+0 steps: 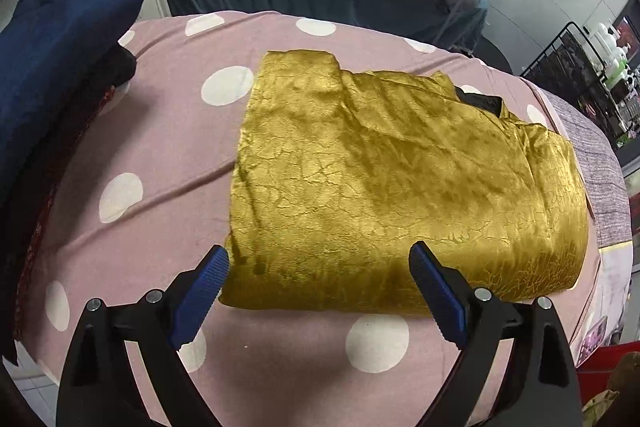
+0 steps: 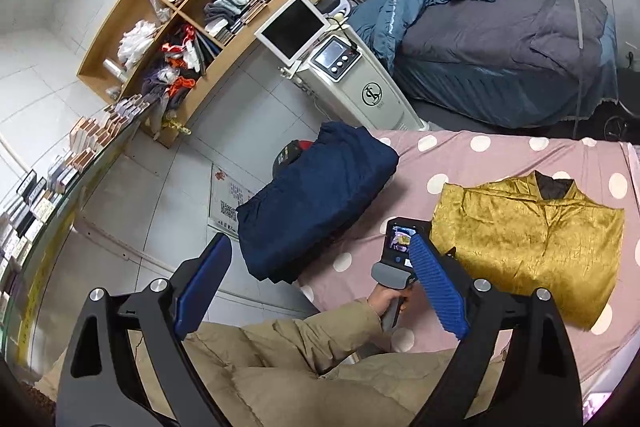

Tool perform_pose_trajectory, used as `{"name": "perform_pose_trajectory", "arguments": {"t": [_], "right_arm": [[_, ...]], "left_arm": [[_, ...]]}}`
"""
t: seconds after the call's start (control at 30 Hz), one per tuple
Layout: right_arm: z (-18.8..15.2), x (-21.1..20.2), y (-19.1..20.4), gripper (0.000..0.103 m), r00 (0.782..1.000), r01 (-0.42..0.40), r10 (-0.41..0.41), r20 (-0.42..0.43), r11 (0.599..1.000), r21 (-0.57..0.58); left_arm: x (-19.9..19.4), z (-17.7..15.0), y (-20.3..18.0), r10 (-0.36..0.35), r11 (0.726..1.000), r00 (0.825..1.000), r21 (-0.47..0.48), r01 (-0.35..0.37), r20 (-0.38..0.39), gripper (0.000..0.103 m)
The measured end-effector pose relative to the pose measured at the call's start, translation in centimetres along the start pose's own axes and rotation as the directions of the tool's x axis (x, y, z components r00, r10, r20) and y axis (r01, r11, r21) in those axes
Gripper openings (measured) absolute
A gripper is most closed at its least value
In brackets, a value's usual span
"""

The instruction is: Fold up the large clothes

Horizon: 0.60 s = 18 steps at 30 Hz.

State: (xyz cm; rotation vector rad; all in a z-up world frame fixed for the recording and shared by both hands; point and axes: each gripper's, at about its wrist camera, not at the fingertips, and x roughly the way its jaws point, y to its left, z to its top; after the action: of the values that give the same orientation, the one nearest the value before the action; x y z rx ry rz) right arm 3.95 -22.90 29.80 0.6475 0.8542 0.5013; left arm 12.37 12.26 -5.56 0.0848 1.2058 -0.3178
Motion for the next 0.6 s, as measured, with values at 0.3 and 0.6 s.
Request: {"name": "perform_pose_trajectory", "arguments": {"t": [0.3, 0.6], "right_arm": [[1.1, 0.3, 0.2, 0.089, 1.0, 0.005, -0.004, 0.016, 0.999, -0.032], [1.1, 1.0, -2.8, 0.089, 1.0, 0.021, -0.021, 0.004, 0.999, -0.025]], "left_arm": [[-0.2, 0.7, 1.0, 0.022, 0.999, 1.0, -0.025, -0.022, 0.011, 0.089], [0.7, 1.4, 1.7, 0.043, 0.999, 0.999, -0.033, -0.043, 0.001, 0.089]]}}
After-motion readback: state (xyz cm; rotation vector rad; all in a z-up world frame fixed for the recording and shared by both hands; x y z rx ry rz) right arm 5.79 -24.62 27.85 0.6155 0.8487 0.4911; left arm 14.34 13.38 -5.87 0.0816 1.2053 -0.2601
